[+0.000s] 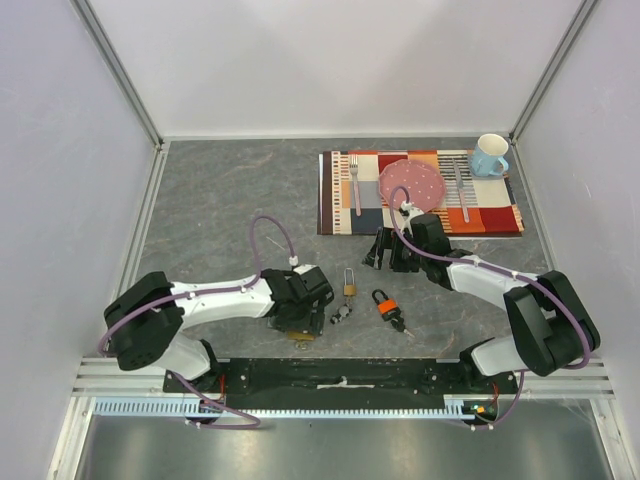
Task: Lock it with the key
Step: Move the lock to the center of the board.
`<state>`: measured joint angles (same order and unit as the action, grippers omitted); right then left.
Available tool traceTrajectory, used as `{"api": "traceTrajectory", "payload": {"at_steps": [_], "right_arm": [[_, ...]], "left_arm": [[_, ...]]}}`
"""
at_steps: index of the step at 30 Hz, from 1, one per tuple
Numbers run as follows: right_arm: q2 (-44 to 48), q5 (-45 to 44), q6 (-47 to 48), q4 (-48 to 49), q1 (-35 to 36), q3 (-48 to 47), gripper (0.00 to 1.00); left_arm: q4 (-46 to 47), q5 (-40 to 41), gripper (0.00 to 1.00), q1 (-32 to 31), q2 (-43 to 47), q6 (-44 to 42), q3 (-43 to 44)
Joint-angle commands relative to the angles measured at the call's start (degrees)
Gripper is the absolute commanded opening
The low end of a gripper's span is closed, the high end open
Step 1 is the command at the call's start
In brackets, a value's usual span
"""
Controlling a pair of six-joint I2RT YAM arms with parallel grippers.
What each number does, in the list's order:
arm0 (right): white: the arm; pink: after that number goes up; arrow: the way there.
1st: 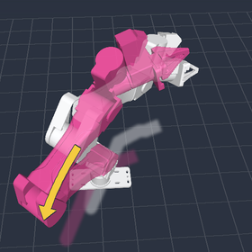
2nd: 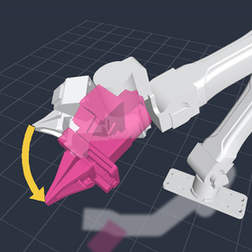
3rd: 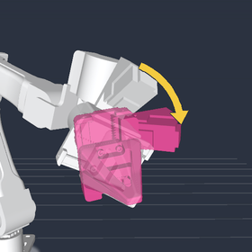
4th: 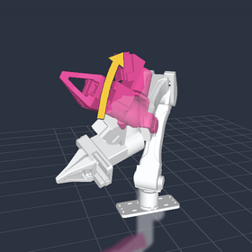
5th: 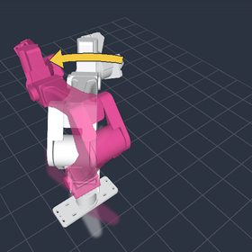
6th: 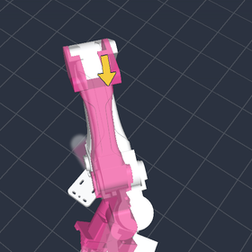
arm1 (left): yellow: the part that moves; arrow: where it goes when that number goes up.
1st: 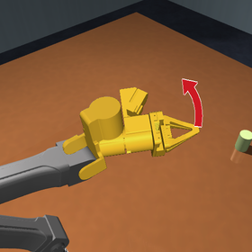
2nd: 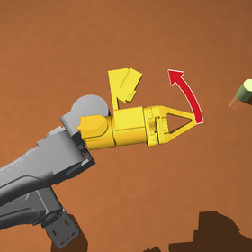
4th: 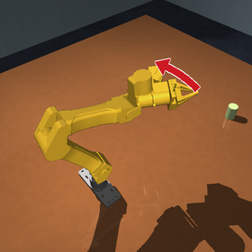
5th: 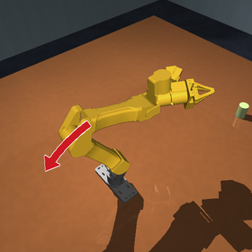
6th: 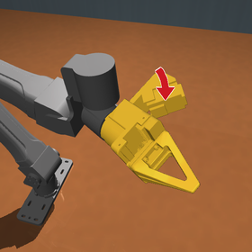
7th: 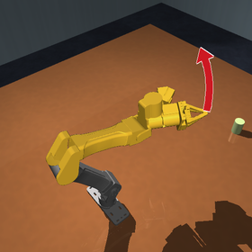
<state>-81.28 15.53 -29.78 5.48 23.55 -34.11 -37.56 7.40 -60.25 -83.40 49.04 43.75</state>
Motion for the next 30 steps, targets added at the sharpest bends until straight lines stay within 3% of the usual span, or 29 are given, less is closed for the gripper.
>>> {"api": "traceTrajectory", "payload": {"at_steps": [1,11,15,24,30], "right_arm": [[0.77,-0.76,0.77,0.59,0.36,-0.87,0.98],[1.91,-1.29,1.39,-0.29,0.44,-1.14,0.98],[1.91,-0.68,1.48,-0.64,0.36,-1.57,0.98],[3.23,-1.38,3.94,-4.85,0.97,-3.16,0.98],[2.09,-3.22,5.52,-8.72,3.87,-4.83,0.98]], "left_arm": [[2.84,2.09,0.89,-0.22,-3.95,2.29,-0.59],[5.22,4.03,0.67,0.74,-5.64,-0.43,0.2],[8.63,2.1,0.57,5.56,-5.2,-4.2,0.55],[15.41,-2.56,0.56,19.1,-8.09,-16.41,5.63],[13.4,-1.34,0.57,21.31,-13.98,-21.52,14.43]]}}
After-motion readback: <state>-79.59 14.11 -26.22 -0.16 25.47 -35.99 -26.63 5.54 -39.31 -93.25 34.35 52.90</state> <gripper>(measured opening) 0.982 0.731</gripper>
